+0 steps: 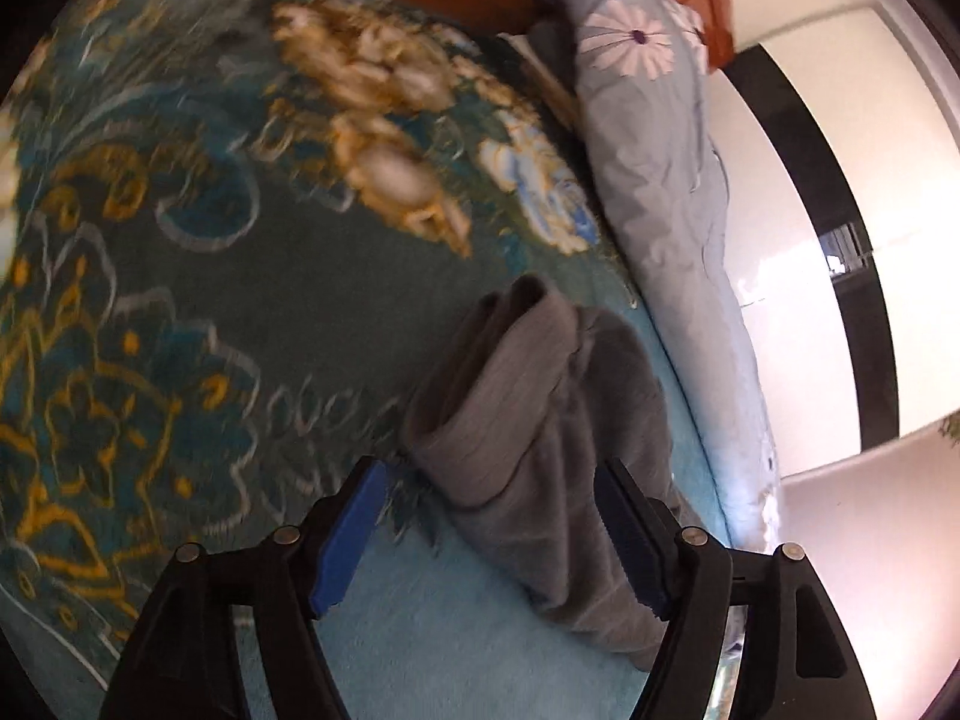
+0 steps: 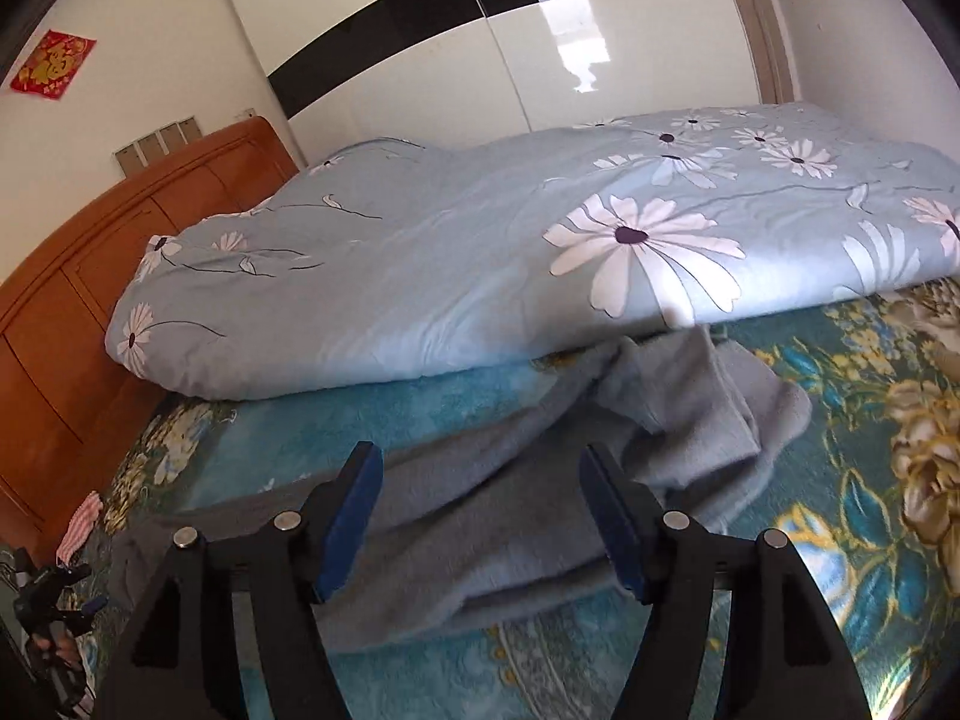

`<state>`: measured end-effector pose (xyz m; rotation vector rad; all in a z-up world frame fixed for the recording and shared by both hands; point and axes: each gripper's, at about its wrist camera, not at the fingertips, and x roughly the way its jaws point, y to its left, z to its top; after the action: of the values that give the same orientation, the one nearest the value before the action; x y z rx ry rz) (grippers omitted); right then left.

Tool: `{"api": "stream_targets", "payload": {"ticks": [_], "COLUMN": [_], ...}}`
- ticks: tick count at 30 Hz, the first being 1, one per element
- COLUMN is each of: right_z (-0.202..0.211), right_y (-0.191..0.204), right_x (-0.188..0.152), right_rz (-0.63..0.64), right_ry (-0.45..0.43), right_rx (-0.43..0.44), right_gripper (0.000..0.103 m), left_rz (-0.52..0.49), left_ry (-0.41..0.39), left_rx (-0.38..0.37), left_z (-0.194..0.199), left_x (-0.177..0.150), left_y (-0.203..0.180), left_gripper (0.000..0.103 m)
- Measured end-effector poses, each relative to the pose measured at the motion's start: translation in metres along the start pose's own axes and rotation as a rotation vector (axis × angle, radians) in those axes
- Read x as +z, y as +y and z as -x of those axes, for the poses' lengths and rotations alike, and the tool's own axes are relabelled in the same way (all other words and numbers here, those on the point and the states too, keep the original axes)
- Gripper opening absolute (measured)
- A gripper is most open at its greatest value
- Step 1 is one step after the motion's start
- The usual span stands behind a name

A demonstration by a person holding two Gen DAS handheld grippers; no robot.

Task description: Fold clothes

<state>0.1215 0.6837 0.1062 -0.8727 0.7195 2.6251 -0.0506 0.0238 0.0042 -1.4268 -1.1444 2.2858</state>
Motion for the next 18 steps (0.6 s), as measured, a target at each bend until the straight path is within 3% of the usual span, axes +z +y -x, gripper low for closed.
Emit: {"api": "stream_targets", "payload": {"ticks": [2,5,9,10,11,12,18], "right_z": [0.015,0.028,0.035,0.035,0.034,0.033,0.033], "right_y": [-0.01,-0.026,-0.041,-0.044,-0.047,-0.05,-0.06], "right_x": [-0.017,-0.034,-0.048,-0.05,-0.053,-0.055,-0.068], "right_rz": [-0.019,-0.072,-0.125,-0.137,-0.149,-0.161,-0.223], "right_ry": [0.004,0.01,0.015,0.023,0.03,0.038,0.056], "right_rx": [0.01,0.023,0.006,0.002,-0.002,-0.006,-0.013], "right_gripper": [0.069,0.069,0.069,0.069,0.069,0.069,0.069], "left_rz": [0.075,0.105,0.099,0.1,0.1,0.1,0.148], "left_ry": [0.022,-0.004,-0.024,-0.042,-0.058,-0.069,-0.123], "left_rx": [-0.061,-0.133,-0.139,-0.122,-0.105,-0.088,-0.159], "left_z": [-0.012,-0.025,-0.042,-0.045,-0.047,-0.047,-0.001], "left_x": [-0.008,-0.007,0.0,0.0,0.001,0.001,0.01], "left_y": [0.017,0.013,-0.003,-0.006,-0.009,-0.01,-0.002], "left_gripper": [0.075,0.075,0.074,0.065,0.034,0.022,0.019]}}
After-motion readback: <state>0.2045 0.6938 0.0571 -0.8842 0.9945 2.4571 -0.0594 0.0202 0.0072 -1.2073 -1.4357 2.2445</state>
